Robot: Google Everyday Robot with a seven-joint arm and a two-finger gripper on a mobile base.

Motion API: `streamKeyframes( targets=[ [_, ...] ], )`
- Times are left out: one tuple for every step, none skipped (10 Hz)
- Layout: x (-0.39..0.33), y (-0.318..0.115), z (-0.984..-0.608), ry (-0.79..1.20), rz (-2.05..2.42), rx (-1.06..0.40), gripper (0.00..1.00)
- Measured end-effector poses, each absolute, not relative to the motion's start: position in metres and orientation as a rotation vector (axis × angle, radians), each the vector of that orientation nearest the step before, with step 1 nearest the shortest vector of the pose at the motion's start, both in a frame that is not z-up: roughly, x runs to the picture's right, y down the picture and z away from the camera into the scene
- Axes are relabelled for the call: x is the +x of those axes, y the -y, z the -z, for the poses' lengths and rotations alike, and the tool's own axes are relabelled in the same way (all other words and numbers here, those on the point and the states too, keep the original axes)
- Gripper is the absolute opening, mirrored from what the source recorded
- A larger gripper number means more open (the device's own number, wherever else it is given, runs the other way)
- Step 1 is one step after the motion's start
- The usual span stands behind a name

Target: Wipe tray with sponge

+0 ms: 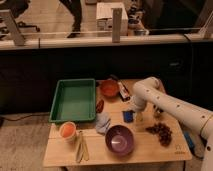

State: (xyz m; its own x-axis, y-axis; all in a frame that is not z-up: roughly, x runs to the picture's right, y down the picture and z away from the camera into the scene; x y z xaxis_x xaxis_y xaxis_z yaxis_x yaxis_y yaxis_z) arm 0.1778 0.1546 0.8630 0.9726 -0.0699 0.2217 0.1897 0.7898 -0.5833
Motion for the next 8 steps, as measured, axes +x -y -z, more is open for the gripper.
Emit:
streamKeyframes(
  targets=[
    [0.1778,-0.1551,-0.8638,0.197,0.139,-0.647,0.74],
    [0.1771,-0.1546,-0.8641,0.199,0.140,-0.648,0.74],
    [0.1757,-0.1551,-0.8645,0.201,0.142,-0.651,0.74],
    [0.1736,-0.1553,-0.8651,0.203,0.143,-0.653,0.72],
    [0.1731,-0.1567,-0.8658,0.205,0.144,-0.658,0.69],
    [0.1735,-0.1580,-0.8661,0.206,0.145,-0.661,0.69],
    [0.1735,-0.1587,-0.8668,0.209,0.146,-0.662,0.69],
    [0.1724,-0.1599,-0.8679,0.213,0.149,-0.664,0.69]
  ],
)
